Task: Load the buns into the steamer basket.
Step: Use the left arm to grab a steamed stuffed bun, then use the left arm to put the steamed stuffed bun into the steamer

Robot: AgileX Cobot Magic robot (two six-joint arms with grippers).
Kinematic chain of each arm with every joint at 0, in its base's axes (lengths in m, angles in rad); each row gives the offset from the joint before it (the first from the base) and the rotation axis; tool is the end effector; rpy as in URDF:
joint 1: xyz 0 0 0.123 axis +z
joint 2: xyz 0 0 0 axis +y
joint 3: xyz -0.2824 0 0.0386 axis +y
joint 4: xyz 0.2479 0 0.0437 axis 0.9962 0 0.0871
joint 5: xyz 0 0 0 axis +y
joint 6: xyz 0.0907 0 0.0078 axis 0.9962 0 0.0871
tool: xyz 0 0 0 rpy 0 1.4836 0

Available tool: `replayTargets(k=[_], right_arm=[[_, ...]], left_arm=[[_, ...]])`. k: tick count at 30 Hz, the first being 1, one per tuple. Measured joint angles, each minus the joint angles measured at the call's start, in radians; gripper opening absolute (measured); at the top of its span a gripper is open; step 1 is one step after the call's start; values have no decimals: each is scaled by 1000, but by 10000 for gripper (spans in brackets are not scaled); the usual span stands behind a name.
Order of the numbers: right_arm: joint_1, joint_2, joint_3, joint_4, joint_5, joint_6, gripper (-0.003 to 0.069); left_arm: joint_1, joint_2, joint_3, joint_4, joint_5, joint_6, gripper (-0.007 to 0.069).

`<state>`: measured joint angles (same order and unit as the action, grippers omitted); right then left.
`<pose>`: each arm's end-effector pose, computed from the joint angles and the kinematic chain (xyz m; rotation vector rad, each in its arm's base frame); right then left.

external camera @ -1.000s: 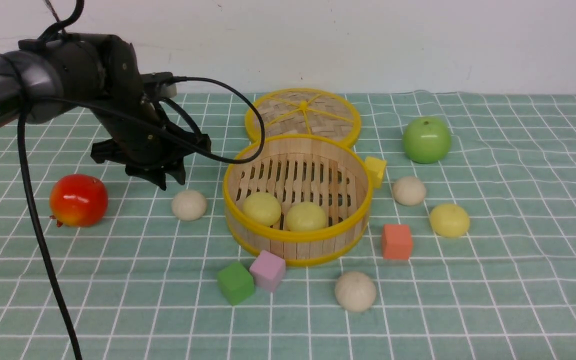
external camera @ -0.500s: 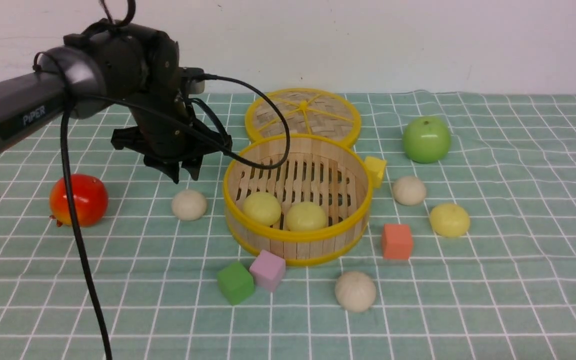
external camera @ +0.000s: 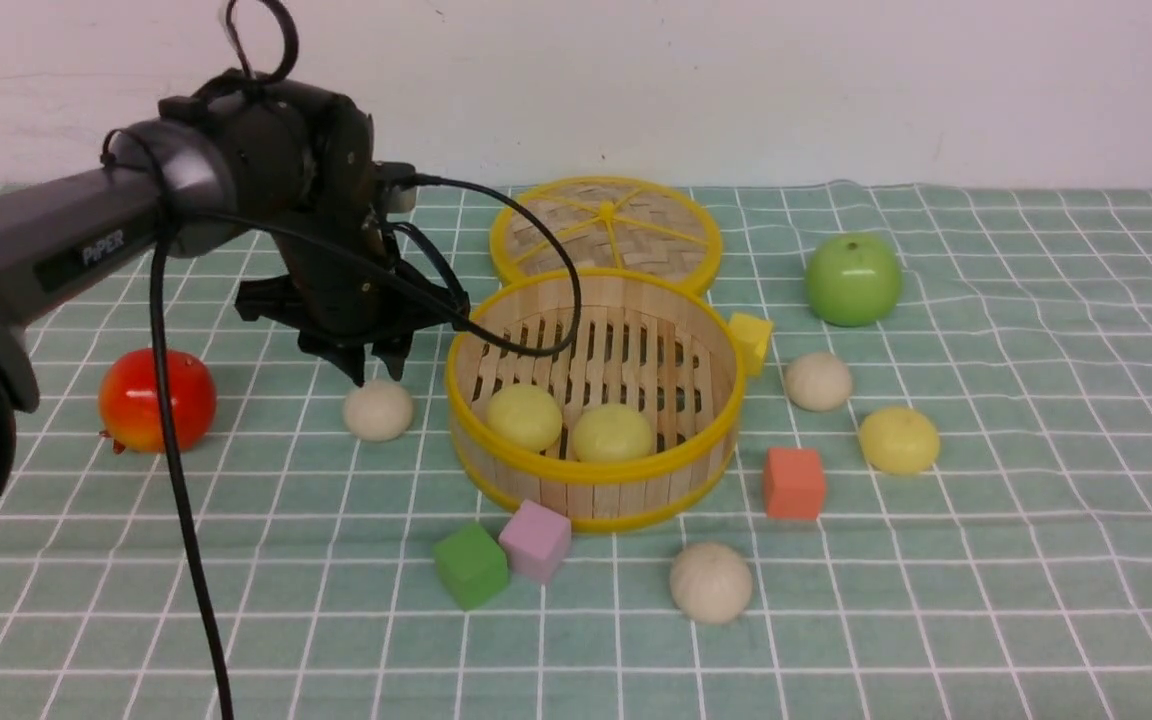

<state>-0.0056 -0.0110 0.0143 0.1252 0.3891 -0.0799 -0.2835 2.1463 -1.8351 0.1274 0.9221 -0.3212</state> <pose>0.0520 0.0040 0.1742 0.0063 1.8734 0.0653 0.4567 -0.1234 0.2222 0.0236 2.7020 -0.0209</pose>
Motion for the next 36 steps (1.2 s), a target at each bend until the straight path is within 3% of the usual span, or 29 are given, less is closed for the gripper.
replayTargets(k=[22, 24, 30, 36], right_arm=[[0, 0, 0, 0, 0, 0, 239], [0, 0, 0, 0, 0, 0, 239], [0, 0, 0, 0, 0, 0, 239], [0, 0, 0, 0, 0, 0, 239]], left_arm=[[0, 72, -4, 44, -37, 0, 232], [0, 72, -4, 43, -37, 0, 216], [0, 72, -7, 16, -30, 34, 12], [0, 62, -17, 10, -11, 42, -13]])
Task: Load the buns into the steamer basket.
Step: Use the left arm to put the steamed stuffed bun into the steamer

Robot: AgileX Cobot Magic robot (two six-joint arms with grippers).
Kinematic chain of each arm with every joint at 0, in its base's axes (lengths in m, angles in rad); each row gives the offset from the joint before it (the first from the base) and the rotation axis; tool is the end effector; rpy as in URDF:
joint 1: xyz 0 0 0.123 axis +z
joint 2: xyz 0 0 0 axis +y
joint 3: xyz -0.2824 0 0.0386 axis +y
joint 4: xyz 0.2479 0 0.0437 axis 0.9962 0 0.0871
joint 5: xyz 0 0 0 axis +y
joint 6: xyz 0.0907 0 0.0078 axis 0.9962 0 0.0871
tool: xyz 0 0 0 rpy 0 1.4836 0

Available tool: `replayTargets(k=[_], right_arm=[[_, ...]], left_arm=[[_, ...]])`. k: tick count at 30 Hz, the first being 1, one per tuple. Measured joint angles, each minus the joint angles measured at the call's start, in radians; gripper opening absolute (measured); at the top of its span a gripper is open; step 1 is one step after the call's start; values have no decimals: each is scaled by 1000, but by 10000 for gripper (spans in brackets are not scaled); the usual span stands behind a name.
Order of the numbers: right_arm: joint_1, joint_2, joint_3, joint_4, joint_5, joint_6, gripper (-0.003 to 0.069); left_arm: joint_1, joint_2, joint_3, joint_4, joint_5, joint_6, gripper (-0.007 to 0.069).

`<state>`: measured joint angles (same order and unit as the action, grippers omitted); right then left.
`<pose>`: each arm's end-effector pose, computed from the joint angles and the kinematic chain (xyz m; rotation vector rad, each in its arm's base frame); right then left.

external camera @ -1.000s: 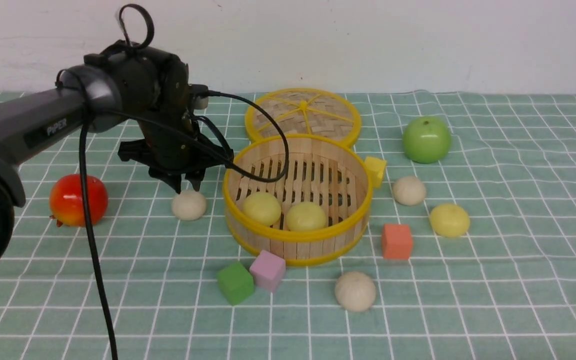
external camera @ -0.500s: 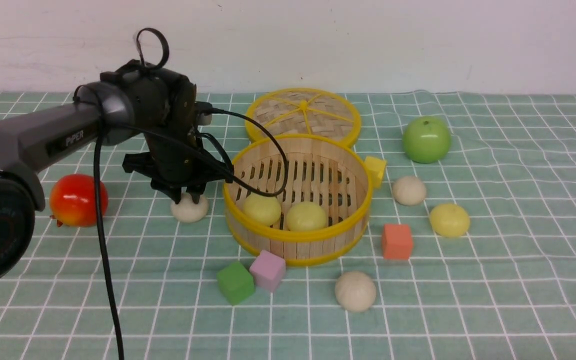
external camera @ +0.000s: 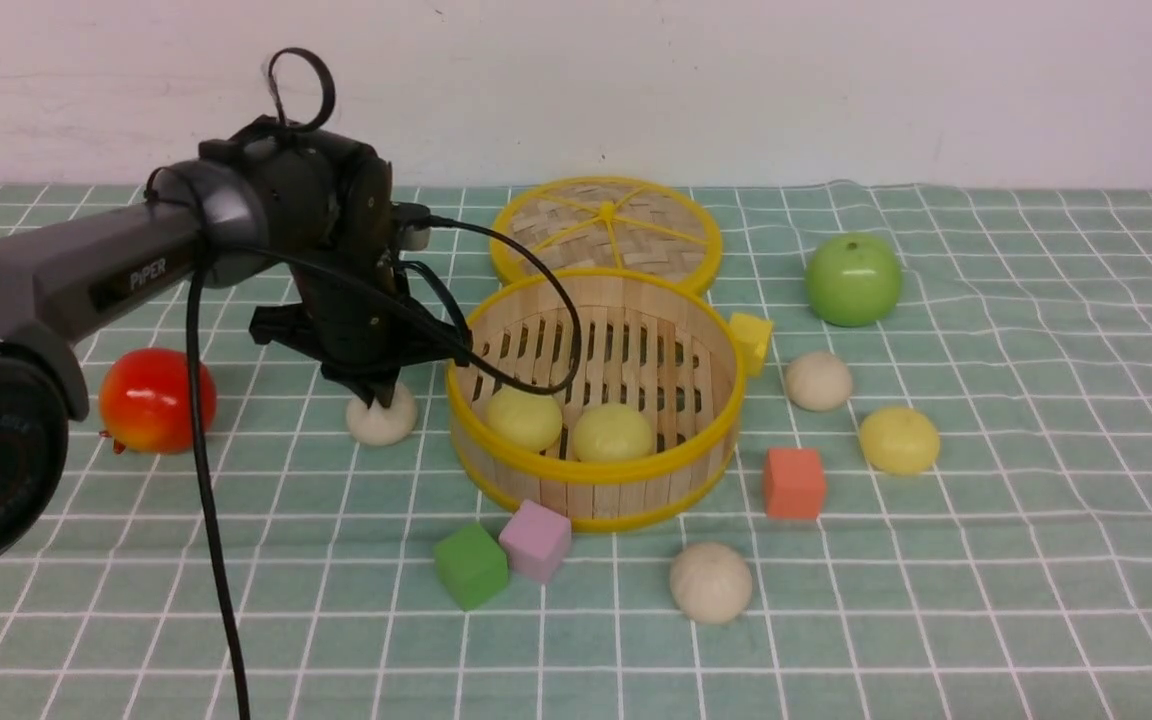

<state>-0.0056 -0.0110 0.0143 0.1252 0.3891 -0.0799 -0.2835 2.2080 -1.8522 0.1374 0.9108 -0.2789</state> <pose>0.0520 0.0040 0.1742 0.0063 1.8734 0.0653 0.4650 -0.1252 0.1981 0.0920 2.7303 0.0143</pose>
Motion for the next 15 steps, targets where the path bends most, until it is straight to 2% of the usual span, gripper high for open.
replayTargets(k=[6, 11, 15], right_arm=[[0, 0, 0, 0, 0, 0, 239], [0, 0, 0, 0, 0, 0, 239], [0, 0, 0, 0, 0, 0, 239]], left_arm=[[0, -46, -83, -40, 24, 4, -13], [-13, -91, -170, -169, 23, 50, -13], [-48, -76, -176, -212, 19, 79, -13]])
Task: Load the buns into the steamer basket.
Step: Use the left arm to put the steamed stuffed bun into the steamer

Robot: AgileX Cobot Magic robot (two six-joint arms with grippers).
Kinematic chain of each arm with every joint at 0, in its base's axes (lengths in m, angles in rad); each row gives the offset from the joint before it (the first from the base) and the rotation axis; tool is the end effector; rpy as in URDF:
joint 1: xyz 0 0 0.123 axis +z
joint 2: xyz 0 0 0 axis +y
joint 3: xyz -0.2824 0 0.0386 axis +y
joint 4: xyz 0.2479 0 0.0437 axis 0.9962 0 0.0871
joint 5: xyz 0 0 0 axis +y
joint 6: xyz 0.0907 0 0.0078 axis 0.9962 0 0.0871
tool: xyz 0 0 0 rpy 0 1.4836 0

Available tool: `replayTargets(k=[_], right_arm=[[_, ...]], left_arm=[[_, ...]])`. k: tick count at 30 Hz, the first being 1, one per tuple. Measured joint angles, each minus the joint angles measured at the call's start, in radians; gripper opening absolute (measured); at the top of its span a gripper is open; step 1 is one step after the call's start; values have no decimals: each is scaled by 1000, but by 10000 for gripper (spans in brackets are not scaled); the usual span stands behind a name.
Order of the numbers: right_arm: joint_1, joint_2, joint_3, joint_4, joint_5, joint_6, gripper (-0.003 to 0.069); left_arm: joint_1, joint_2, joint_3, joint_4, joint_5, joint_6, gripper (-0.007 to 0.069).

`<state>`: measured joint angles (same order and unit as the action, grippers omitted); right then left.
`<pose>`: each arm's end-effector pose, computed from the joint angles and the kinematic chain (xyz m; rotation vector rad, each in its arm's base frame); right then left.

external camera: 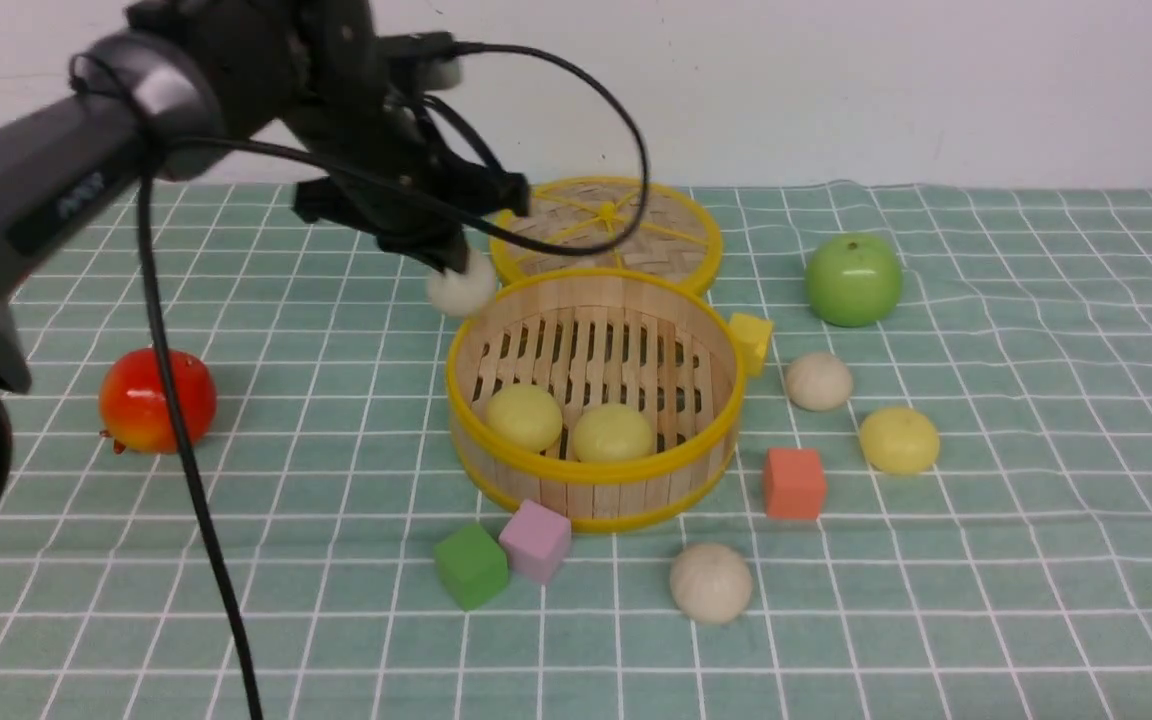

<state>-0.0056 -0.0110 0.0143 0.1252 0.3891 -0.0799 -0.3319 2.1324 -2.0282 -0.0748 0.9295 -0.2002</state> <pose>0.0520 0.0040 0.1742 0.0063 1.8734 0.0653 0.4589 -0.1639 0.2854 0.1350 2.5378 -0.3068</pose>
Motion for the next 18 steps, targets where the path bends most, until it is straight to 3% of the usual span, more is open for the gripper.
replayTargets(k=[18], right_arm=[[0, 0, 0, 0, 0, 0, 239]], left_arm=[[-39, 139, 0, 7, -78, 3, 29]])
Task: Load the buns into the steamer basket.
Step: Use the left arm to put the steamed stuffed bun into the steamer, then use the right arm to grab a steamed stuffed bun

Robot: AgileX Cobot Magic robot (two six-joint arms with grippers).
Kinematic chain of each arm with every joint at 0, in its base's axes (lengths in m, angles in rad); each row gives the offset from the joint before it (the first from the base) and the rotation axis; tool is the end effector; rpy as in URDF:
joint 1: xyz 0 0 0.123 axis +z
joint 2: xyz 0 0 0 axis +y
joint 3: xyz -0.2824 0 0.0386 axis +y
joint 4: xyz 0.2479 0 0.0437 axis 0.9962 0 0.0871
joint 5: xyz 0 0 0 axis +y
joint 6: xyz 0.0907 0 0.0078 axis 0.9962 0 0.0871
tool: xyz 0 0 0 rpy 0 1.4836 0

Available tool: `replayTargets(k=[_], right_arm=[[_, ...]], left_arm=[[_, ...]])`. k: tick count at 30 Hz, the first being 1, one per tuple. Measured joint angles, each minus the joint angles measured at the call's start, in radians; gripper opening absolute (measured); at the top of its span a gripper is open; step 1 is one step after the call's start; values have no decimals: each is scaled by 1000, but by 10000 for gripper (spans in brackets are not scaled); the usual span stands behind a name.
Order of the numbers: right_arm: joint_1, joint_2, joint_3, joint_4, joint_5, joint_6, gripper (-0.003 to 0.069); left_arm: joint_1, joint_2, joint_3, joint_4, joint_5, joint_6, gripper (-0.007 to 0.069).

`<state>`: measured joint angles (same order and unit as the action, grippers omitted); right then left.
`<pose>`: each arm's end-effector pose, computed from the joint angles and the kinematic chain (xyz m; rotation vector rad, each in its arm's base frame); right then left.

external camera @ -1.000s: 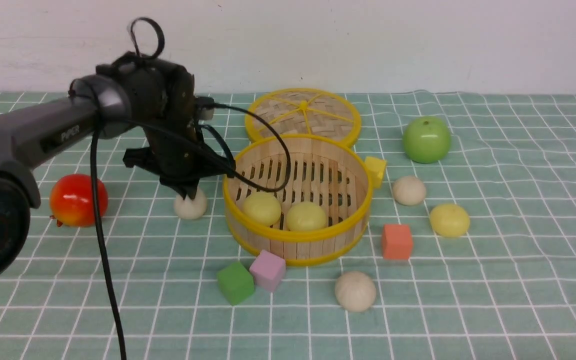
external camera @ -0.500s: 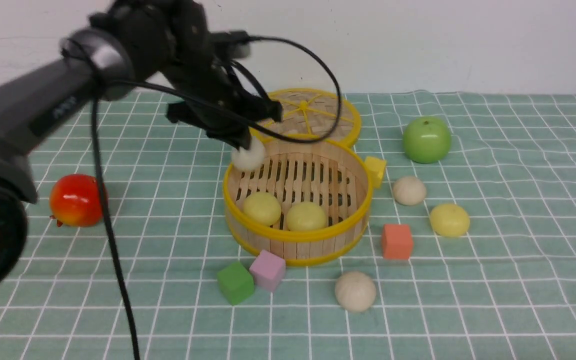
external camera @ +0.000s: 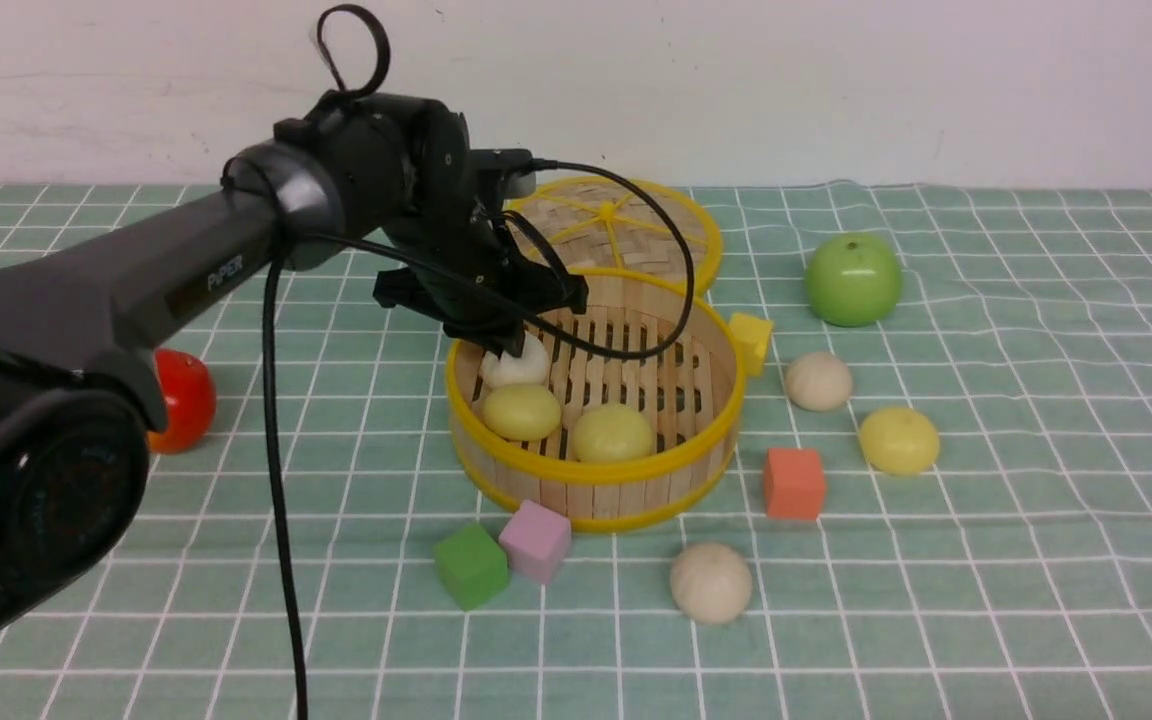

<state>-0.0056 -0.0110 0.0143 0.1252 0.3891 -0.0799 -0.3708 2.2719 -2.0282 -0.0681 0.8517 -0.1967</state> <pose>0.0520 0.0040 0.1742 0.0063 1.8734 0.0653 0.4748 -0.1896 0.2196 0.1874 2.5973 -0.2909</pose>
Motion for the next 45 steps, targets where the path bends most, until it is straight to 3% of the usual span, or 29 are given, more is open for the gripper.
replayTargets(k=[3, 12, 19, 22, 27, 32, 38, 45], right_arm=[[0, 0, 0, 0, 0, 0, 239], [0, 0, 0, 0, 0, 0, 239], [0, 0, 0, 0, 0, 0, 239], [0, 0, 0, 0, 0, 0, 239], [0, 0, 0, 0, 0, 0, 239], [0, 0, 0, 0, 0, 0, 239], [0, 0, 0, 0, 0, 0, 239], [0, 0, 0, 0, 0, 0, 239]], left_arm=[[0, 0, 0, 0, 6, 0, 61], [0, -53, 0, 1, 67, 0, 349], [0, -148, 0, 15, 154, 0, 384], [0, -219, 0, 27, 212, 0, 354], [0, -346, 0, 38, 289, 0, 221], [0, -525, 0, 148, 385, -16, 9], [0, -727, 50, 270, 385, -67, -14], [0, -1046, 318, 255, 385, -104, -14]])
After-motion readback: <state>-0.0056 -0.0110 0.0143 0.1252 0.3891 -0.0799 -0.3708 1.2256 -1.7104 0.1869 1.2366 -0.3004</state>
